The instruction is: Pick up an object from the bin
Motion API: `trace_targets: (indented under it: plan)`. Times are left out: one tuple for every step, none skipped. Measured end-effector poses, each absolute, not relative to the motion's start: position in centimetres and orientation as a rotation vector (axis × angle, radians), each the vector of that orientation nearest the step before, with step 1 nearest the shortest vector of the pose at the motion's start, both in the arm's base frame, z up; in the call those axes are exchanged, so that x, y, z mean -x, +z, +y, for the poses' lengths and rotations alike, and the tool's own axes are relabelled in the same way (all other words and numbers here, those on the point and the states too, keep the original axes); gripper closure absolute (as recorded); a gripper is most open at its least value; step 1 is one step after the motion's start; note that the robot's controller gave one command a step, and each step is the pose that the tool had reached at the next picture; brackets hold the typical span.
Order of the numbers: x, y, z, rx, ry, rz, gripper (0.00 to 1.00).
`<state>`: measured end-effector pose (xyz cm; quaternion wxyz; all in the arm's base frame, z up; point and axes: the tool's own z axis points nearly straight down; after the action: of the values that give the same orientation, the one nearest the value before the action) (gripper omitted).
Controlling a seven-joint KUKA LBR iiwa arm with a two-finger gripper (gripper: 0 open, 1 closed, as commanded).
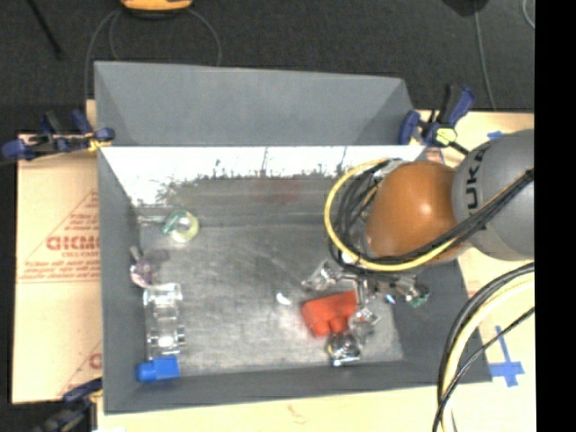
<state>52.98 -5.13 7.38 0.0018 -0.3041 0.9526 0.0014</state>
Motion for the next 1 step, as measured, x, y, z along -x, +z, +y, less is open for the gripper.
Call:
trace_targets:
  plan:
    - [-53.39, 7.83, -5.01, 0.955, -0.006, 2.972, 1.00]
